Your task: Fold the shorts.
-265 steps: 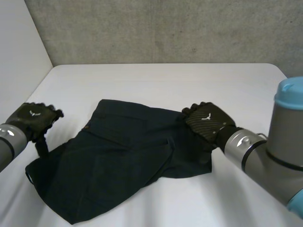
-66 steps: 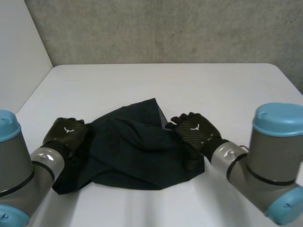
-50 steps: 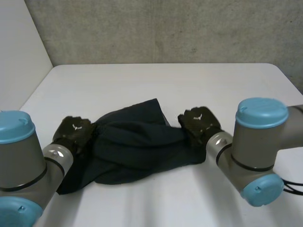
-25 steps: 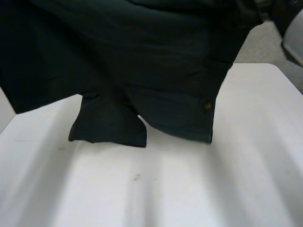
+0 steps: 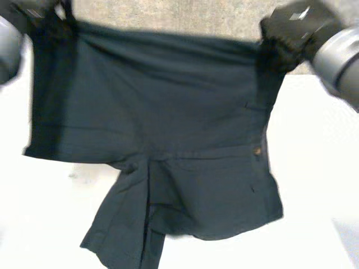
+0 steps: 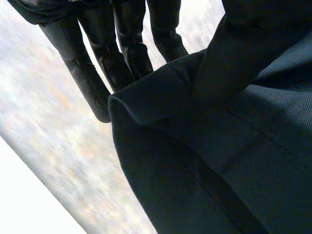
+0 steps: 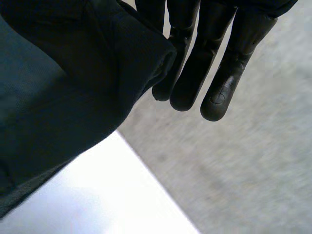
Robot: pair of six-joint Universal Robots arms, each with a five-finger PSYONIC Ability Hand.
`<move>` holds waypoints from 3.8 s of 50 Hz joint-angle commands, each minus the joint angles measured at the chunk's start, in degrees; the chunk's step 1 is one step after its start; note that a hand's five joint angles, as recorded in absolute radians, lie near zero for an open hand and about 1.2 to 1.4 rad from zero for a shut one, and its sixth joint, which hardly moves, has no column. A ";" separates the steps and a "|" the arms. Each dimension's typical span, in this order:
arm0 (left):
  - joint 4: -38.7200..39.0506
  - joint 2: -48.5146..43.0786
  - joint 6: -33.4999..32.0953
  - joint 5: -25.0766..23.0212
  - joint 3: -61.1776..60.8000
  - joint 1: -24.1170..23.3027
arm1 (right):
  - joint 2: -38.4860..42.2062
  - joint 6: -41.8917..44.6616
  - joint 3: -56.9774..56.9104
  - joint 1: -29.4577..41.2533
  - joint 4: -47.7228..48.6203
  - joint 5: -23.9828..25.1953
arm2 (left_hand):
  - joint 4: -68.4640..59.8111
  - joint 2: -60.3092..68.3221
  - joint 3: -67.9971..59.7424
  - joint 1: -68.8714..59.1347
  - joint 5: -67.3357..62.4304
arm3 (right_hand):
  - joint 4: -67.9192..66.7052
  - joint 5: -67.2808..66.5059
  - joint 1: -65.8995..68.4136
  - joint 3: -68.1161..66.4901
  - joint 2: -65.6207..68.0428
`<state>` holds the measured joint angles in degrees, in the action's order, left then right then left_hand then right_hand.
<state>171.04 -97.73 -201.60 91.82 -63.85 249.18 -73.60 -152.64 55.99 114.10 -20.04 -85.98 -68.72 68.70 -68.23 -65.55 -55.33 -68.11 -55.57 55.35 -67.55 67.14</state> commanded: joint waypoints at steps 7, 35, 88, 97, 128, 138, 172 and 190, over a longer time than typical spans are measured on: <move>9.21 -40.67 -7.21 5.39 27.95 -0.98 | 25.08 1.20 -5.01 0.68 32.49 -6.92 | -11.28 11.30 -11.77 -14.45 -14.67 | -11.89 -14.43 24.65 -12.45 12.86; 12.74 -8.38 3.22 8.11 -21.20 -14.33 | 5.50 4.01 27.21 -8.18 14.15 14.42 | 48.27 -48.25 47.78 45.10 44.87 | 58.11 55.57 -45.35 57.55 -57.14; 23.55 -13.02 10.88 22.09 -44.87 -20.32 | 9.10 3.48 42.19 -13.55 29.54 16.46 | 2.70 -2.68 2.21 -0.47 -0.70 | -11.89 -14.43 24.65 -12.45 12.86; 23.12 -2.76 6.32 21.38 -47.33 -20.05 | 3.12 4.63 41.66 -13.38 20.31 15.05 | -11.28 11.30 -11.77 -14.45 -14.67 | -11.89 -14.43 24.65 -12.45 12.86; 1.39 14.71 -8.98 5.65 -43.73 -8.55 | -10.96 20.71 34.54 -11.98 -10.46 11.62 | -11.28 11.30 -11.77 -14.45 -14.67 | -11.89 -14.43 24.65 -12.45 12.86; 7.20 -6.41 -9.16 5.83 -32.23 -6.87 | 7.93 20.45 23.49 -4.95 -8.01 2.85 | -11.28 11.30 -11.77 -14.45 -14.67 | -11.89 -14.43 24.65 -12.45 12.86; 17.56 -52.21 -14.61 6.27 22.98 -5.99 | 36.07 19.83 -1.58 -3.54 25.22 -4.29 | -11.28 11.30 -11.77 -14.45 -14.67 | -9.45 -11.99 22.21 -10.01 10.42; 23.38 -32.99 -12.68 6.09 1.56 -8.01 | 14.20 -1.87 12.38 -4.33 29.01 -4.21 | 58.68 -58.66 58.19 55.50 55.28 | 58.11 55.57 -45.35 57.55 -57.14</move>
<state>194.83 -142.38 -215.19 98.61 -49.34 241.17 -48.73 -145.37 59.65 110.17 11.09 -94.07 -11.62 11.59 -12.17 -10.89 -2.59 -13.43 -3.51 11.64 -12.25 12.48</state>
